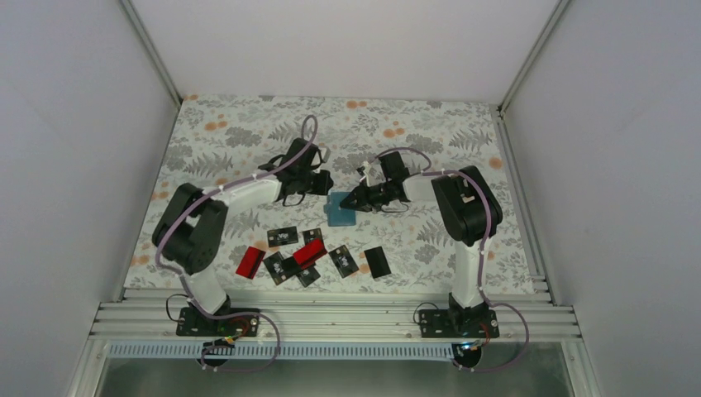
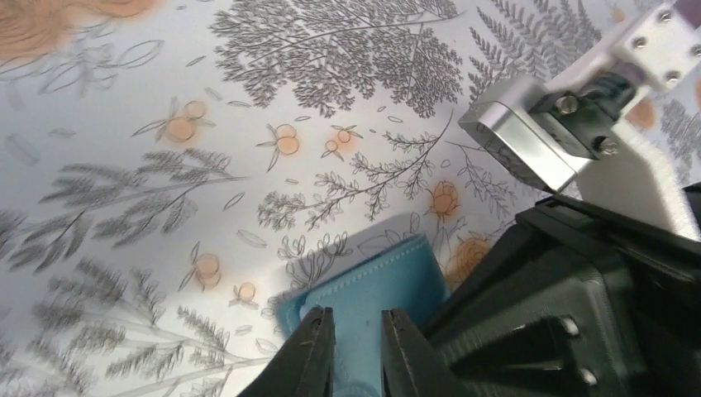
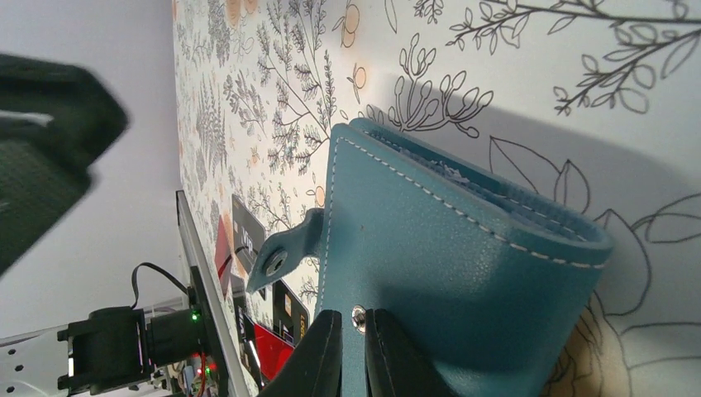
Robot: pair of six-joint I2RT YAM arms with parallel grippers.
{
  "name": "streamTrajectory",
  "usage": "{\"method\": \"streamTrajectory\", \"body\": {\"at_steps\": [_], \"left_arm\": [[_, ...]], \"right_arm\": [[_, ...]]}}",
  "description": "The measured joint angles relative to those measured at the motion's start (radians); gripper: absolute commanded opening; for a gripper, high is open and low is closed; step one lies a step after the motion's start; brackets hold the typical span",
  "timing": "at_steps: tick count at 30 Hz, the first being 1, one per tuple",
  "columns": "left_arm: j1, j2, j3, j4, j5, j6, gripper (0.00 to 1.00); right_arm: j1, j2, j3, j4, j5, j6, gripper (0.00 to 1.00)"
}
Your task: Put the credit cards into the card holder
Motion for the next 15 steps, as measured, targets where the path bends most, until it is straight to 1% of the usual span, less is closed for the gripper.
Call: {"method": "streamTrajectory", "body": {"at_steps": [4,7,15], "left_arm": [[0.006,0.123,0.086,-0.012,0.060,0.034,0.09],[0.006,0.185,0.109,-0.016,0.108,0.051,0.10],[0.017,0.230,0.116,-0.045,0.181,0.082,0.09]], "right_arm": [[0.001,0.000,0.006,-0.013,0.005,-0.001,0.10],[0.003,0.000,0.013,-0.025,0.009,-0.005,0.11],[0.006,0.000,0.028,-0.052,0.021,-0.007,0.10]]}}
